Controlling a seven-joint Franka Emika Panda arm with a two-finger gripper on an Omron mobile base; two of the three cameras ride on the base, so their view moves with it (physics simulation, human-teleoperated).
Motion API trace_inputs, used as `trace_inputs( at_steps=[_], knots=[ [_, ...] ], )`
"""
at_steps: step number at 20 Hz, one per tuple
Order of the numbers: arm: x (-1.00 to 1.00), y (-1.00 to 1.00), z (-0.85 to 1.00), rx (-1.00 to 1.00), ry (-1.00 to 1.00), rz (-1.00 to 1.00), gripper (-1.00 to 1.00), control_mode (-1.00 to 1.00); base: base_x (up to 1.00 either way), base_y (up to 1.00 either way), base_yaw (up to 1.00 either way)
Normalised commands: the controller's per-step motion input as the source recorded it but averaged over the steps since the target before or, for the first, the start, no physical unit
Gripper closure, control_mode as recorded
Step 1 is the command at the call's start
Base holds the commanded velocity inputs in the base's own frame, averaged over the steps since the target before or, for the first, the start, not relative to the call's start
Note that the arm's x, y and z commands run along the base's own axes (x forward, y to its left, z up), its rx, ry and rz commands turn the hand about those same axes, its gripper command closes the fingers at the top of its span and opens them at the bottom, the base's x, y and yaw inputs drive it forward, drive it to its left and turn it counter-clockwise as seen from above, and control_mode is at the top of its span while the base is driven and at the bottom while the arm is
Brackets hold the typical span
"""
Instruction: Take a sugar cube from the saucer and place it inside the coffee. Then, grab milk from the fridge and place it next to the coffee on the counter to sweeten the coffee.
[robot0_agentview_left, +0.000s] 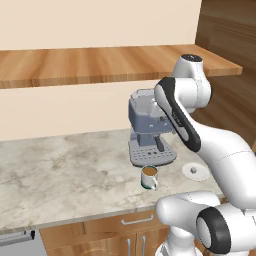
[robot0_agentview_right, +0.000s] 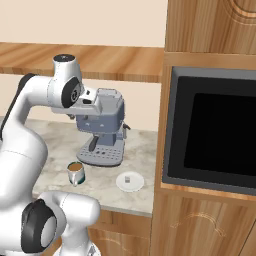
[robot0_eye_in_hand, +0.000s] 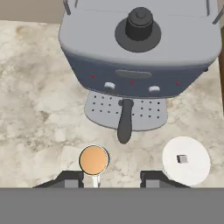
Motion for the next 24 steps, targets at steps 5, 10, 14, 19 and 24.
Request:
trace_inputs(
  at_steps=[5, 10, 14, 19, 24],
  knots=[
    [-0.11, -0.03, -0.17, 0.00, -0.01, -0.07, -1.00, -1.00, 0.00, 0.00, 0.00],
    [-0.19, -0.23, -0.49, 0.00, -0.01, -0.21, -1.00, -1.00, 0.00, 0.00, 0.00],
    [-0.21, -0.45, -0.57, 0.00, -0.03, -0.28, -1.00, -1.00, 0.00, 0.00, 0.00],
    [-0.39, -0.41, -0.66, 0.00, -0.06, -0.25, -1.00, -1.00, 0.00, 0.00, 0.00],
    [-0.22, -0.43, -0.28, 0.00, -0.01, -0.20, -1.00, -1.00, 0.00, 0.00, 0.00]
  ],
)
